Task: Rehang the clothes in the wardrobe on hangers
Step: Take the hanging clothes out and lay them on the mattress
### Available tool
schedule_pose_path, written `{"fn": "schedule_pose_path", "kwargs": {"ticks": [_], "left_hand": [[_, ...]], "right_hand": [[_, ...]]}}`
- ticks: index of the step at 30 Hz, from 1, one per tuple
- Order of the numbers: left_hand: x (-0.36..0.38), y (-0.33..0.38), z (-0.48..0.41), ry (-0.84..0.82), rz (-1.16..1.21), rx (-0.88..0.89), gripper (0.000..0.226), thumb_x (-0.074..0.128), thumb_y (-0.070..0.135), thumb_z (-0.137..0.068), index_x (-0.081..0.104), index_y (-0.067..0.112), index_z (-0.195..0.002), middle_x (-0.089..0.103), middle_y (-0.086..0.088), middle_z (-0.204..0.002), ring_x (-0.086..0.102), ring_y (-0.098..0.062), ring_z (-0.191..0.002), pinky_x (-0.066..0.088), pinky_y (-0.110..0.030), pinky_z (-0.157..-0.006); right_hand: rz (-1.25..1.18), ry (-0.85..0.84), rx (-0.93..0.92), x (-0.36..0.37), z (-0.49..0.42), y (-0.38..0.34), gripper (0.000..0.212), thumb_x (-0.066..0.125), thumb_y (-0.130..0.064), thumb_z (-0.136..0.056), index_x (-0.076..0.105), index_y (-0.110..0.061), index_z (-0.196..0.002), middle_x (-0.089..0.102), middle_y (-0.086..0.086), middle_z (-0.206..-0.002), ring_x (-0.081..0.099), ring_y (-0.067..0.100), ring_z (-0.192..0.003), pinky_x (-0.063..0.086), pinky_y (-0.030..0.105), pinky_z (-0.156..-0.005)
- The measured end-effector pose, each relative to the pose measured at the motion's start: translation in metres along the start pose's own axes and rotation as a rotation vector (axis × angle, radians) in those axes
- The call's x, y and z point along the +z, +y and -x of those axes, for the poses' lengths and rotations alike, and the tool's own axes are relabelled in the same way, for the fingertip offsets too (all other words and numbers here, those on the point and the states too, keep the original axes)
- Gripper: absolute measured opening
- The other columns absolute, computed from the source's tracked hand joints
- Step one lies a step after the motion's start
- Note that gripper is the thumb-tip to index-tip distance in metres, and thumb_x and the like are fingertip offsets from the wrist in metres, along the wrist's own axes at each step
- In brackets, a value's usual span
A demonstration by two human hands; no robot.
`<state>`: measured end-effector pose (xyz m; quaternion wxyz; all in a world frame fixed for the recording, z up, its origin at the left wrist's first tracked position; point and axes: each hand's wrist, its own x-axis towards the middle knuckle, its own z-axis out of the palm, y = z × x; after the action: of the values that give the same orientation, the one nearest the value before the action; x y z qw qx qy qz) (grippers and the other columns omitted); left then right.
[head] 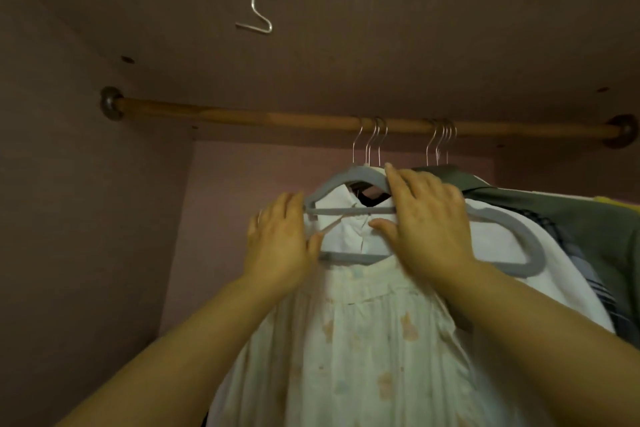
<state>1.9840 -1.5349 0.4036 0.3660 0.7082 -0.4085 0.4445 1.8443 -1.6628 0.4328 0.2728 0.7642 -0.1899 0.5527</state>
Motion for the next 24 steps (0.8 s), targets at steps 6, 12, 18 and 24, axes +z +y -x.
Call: {"fn": "schedule_pose_path", "kwargs": {"ticks": [6, 12, 18, 24], "left_hand": [[0.022, -0.020, -0.035, -0.036, -0.002, -0.004, 0.068, 0.043, 0.046, -0.094, 0.010, 0.023, -0.149, 0.028, -0.001, -0.150, 0.024, -0.024, -0.136, 0.013, -0.045, -0.112], [0.031, -0.023, -0.052, -0.026, 0.044, 0.036, 0.063, 0.046, 0.048, -0.092, 0.024, 0.024, -0.145, 0.042, -0.004, -0.140, 0.036, -0.026, -0.129, 0.014, -0.045, -0.111], [0.004, -0.024, -0.059, 0.194, 0.170, 0.080, 0.051, 0.057, 0.036, -0.089, 0.046, 0.022, -0.136, 0.051, -0.012, -0.115, 0.048, -0.034, -0.106, 0.036, -0.040, -0.091], [-0.024, -0.027, -0.021, 0.280, 0.234, 0.074, 0.048, 0.065, 0.029, -0.084, 0.054, 0.023, -0.130, 0.051, -0.010, -0.105, 0.050, -0.031, -0.099, 0.043, -0.045, -0.088]], "right_hand": [[0.093, -0.005, 0.006, 0.009, -0.012, -0.002, 0.067, 0.059, -0.049, -0.084, 0.039, -0.018, -0.141, 0.049, 0.003, -0.133, 0.043, 0.025, -0.119, 0.027, 0.035, -0.090], [0.227, 0.032, -0.070, 0.002, -0.021, 0.000, 0.068, 0.069, -0.038, -0.081, 0.046, -0.003, -0.135, 0.060, 0.016, -0.118, 0.057, 0.036, -0.098, 0.041, 0.040, -0.077], [0.200, 0.075, -0.039, -0.017, -0.035, -0.003, 0.067, 0.041, -0.050, -0.093, 0.022, -0.016, -0.148, 0.044, 0.011, -0.131, 0.042, 0.032, -0.110, 0.028, 0.039, -0.084], [0.098, 0.021, -0.050, -0.044, -0.012, -0.019, 0.068, 0.042, -0.051, -0.090, 0.027, -0.018, -0.147, 0.047, 0.012, -0.124, 0.046, 0.032, -0.106, 0.034, 0.040, -0.080]]}}
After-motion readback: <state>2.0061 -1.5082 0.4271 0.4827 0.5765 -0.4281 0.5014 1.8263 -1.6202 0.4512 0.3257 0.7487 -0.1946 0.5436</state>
